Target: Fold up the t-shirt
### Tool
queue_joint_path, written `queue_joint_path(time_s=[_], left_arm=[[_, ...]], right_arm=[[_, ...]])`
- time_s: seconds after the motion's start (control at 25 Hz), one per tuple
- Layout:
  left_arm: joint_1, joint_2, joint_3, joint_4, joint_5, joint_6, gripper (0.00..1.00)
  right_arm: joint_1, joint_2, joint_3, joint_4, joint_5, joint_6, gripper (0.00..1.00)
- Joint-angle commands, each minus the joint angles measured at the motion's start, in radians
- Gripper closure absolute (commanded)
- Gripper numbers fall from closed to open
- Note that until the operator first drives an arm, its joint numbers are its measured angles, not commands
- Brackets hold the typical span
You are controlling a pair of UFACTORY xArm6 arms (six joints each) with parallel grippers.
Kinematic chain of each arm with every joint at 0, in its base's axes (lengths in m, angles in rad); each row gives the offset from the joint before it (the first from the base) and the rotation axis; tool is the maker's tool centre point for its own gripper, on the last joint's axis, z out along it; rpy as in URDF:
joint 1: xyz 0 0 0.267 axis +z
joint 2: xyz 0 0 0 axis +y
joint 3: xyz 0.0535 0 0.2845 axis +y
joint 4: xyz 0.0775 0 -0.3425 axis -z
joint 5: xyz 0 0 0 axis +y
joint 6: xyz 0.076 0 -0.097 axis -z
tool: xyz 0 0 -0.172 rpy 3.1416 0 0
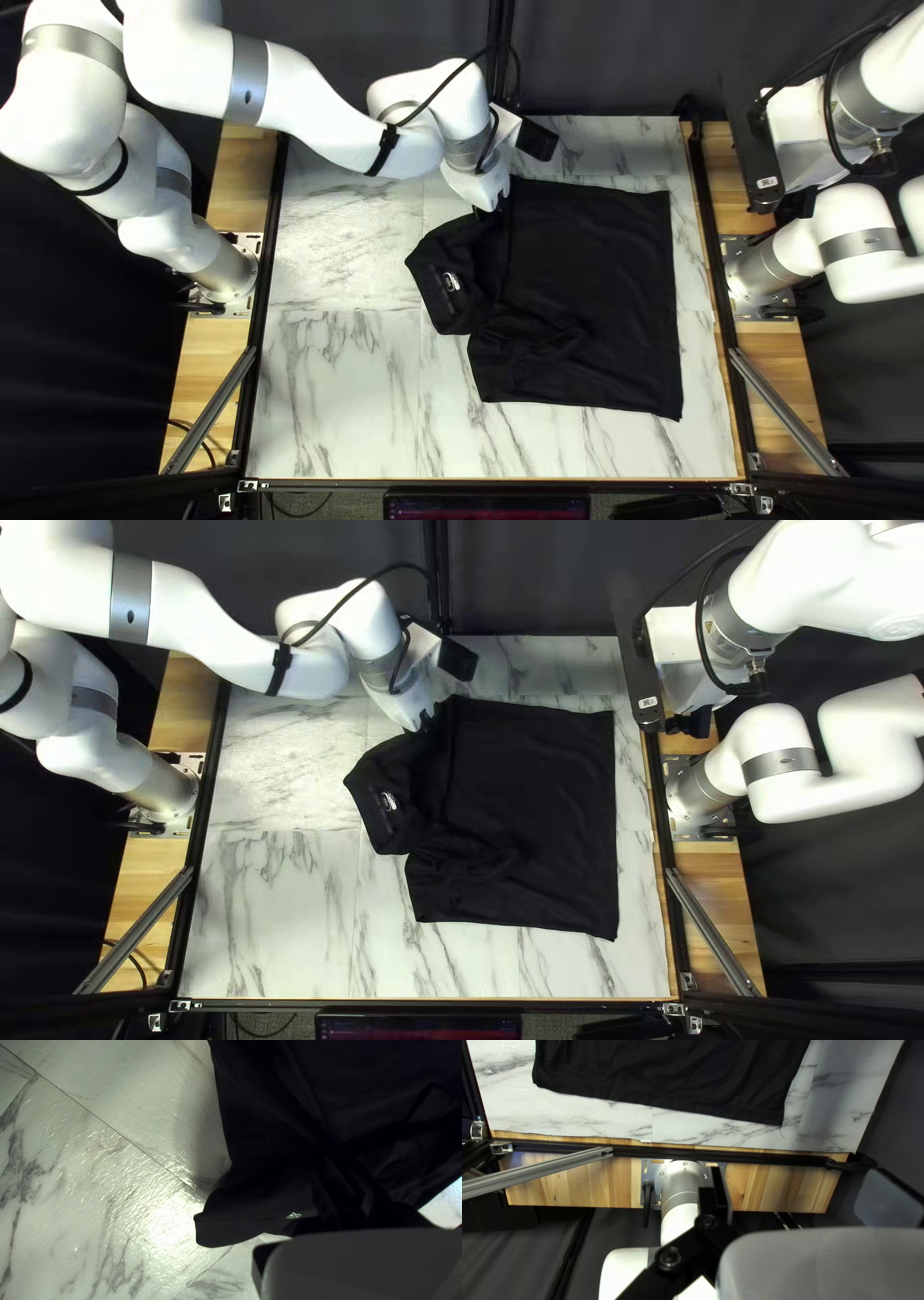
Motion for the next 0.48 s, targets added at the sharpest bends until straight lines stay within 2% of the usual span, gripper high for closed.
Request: queue_joint_path(time_s=[0.04, 0.16, 0.28, 0.48], left_arm=[[-0.015, -0.075, 0.012, 0.031, 0.034, -0.079, 0.99], [-0.017, -0.129, 0.025, 0.04, 0.028, -0.131, 0.99], [-0.021, -0.13, -0.009, 0.044, 0.022, -0.171, 0.99], [-0.006, -0.032, -0.134, -0.021, -0.007, -0.136, 0.97]], right_arm=[[0.0, 0.0, 0.0, 0.0, 0.0, 0.0, 0.0], [0.0, 0.0, 0.0, 0.0, 0.0, 0.0, 0.0], [0.0, 0.0, 0.0, 0.0, 0.0, 0.0, 0.0], [0.0, 0.0, 0.0, 0.0, 0.0, 0.0, 0.0]])
